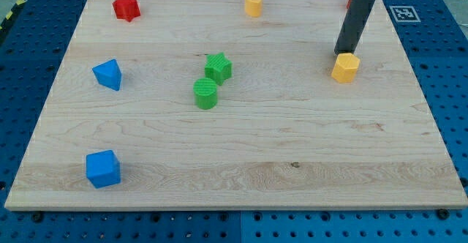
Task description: Move the hexagon to the right side of the green blocks
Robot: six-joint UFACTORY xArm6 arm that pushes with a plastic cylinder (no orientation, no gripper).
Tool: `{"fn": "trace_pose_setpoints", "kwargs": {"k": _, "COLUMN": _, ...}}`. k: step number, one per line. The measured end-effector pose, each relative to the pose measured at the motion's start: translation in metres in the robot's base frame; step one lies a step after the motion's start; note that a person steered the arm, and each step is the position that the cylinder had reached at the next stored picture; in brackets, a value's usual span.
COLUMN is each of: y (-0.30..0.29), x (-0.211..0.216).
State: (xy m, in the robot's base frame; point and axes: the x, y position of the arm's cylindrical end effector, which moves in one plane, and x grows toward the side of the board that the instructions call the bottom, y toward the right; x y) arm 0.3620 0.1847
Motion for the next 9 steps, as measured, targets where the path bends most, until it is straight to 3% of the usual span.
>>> {"fn": "trace_pose_setpoints", "kwargs": {"k": 4, "y": -0.027, "x": 0.018}}
{"fn": "trace_pose_setpoints", "kwargs": {"k": 7, "y": 0.038, "x": 0.025}}
{"fn": "trace_pose_setpoints", "kwargs": {"k": 9, "y": -0.026, "x": 0.046}}
